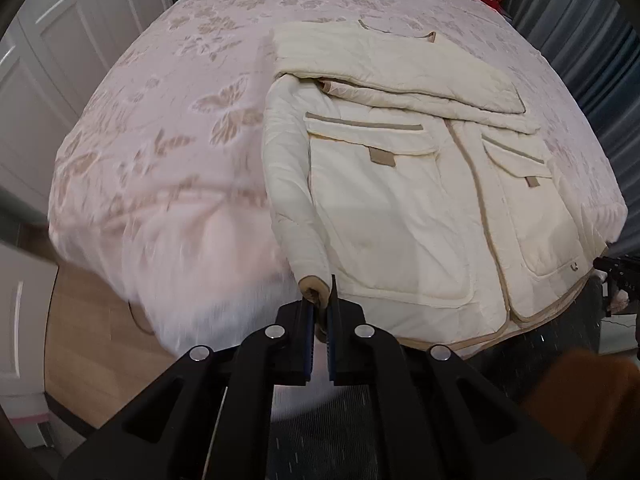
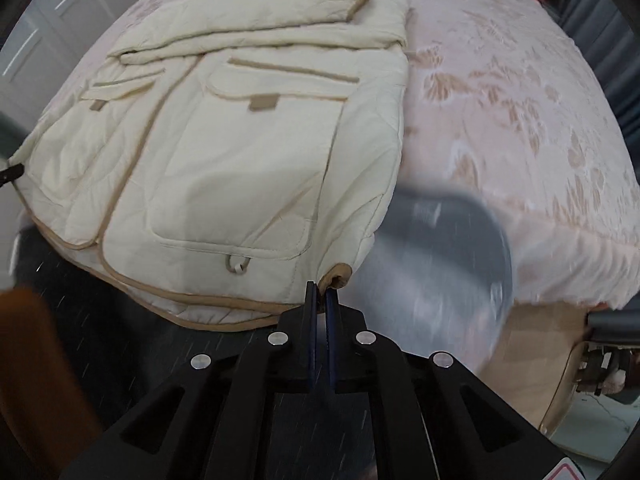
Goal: Fold large clothes
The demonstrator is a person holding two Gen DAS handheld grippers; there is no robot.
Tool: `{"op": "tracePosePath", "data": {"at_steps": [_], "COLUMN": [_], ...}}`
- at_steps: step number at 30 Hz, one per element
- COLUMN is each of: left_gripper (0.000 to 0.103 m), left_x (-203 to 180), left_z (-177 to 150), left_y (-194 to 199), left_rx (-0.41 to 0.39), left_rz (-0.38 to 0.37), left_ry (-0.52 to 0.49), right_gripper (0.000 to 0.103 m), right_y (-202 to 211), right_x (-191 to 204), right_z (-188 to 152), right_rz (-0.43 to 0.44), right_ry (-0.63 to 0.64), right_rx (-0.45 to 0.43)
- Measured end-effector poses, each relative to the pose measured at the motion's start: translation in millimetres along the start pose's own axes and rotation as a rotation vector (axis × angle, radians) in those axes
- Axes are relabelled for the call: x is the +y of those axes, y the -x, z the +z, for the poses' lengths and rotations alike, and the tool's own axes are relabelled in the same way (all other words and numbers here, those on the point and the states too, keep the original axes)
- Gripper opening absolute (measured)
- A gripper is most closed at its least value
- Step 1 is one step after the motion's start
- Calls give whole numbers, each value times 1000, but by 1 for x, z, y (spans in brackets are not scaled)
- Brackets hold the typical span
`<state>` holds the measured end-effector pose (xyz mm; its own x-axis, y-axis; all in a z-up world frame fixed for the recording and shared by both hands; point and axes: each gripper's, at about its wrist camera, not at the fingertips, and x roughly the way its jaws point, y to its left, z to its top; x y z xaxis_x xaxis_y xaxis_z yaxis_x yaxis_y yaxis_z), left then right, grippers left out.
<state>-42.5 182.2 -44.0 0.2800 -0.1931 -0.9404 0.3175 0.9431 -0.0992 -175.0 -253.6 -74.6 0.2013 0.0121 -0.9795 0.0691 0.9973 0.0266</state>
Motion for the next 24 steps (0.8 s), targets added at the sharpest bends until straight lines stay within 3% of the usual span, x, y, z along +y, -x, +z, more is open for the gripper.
{"op": "tracePosePath", "data": {"at_steps": [4, 11, 16, 20, 24], "left_gripper": [3, 3, 4, 4, 5], "left_x": [-4, 2, 6, 8, 8], "left_z": [-17, 49, 121, 177, 228], "left_y": [36, 85, 77, 54, 17], "left_rx": [-26, -310, -455, -490, -486], "left_rz": [-32, -19, -20, 4, 64], "left_ry": [37, 100, 145, 171, 169], "right_gripper": [3, 2, 1, 1, 1], "right_y": [46, 127, 127, 116, 91], "right_x": [1, -17, -36, -52, -62], "right_z": [-14, 44, 111, 162, 207], "right_rz": [31, -40, -71, -37, -34], "right_ry": [-42, -101, -129, -222, -283], "right_rx": [-59, -423, -560, -642, -669]}}
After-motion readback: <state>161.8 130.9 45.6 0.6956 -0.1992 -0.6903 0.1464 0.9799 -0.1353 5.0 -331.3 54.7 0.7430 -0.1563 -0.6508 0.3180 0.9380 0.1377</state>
